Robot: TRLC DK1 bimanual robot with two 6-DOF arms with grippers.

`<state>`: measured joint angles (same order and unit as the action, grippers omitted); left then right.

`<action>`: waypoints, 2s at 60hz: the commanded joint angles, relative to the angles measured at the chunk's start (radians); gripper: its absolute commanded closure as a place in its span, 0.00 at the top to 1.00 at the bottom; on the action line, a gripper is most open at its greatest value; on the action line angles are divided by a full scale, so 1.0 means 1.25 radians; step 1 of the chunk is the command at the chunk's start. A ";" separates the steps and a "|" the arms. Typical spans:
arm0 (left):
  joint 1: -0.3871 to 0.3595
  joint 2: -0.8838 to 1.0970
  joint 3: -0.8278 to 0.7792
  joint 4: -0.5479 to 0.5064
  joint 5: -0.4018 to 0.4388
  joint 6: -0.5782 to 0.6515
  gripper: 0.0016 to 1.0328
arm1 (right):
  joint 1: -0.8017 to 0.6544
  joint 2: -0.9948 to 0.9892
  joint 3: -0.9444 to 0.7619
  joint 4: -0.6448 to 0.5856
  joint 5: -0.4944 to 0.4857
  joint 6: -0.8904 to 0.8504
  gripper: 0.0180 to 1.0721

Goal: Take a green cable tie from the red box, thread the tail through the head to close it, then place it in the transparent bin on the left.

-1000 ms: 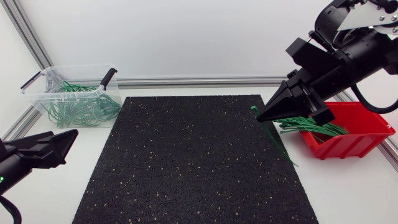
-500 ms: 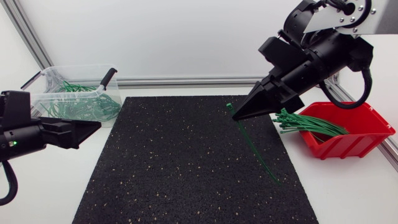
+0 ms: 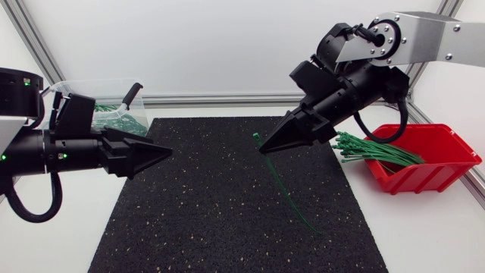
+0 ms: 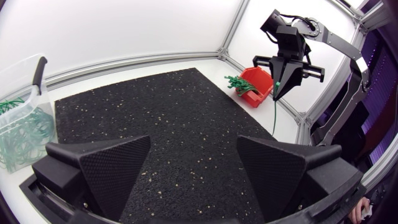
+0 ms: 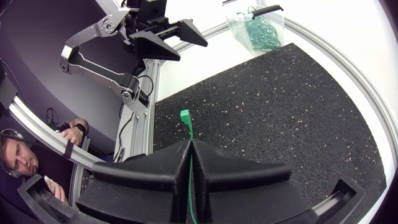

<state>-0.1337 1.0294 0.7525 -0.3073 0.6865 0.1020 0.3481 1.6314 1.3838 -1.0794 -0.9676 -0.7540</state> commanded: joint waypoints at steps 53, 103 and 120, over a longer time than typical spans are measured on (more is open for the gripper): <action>-0.138 0.180 0.105 0.086 0.101 -0.061 0.95 | 0.020 0.079 -0.066 0.079 -0.133 0.034 0.06; -0.156 0.215 0.150 -0.009 0.080 -0.290 0.88 | 0.199 -0.148 -0.314 0.628 0.430 0.296 0.06; -0.179 0.217 0.172 -0.067 0.089 -0.334 0.88 | 0.304 -0.220 -0.423 0.781 0.623 0.245 0.06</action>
<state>-0.3515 1.2861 0.9382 -0.3714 0.7883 -0.2806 0.6930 1.3746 0.9005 -0.1352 -0.2348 -0.4171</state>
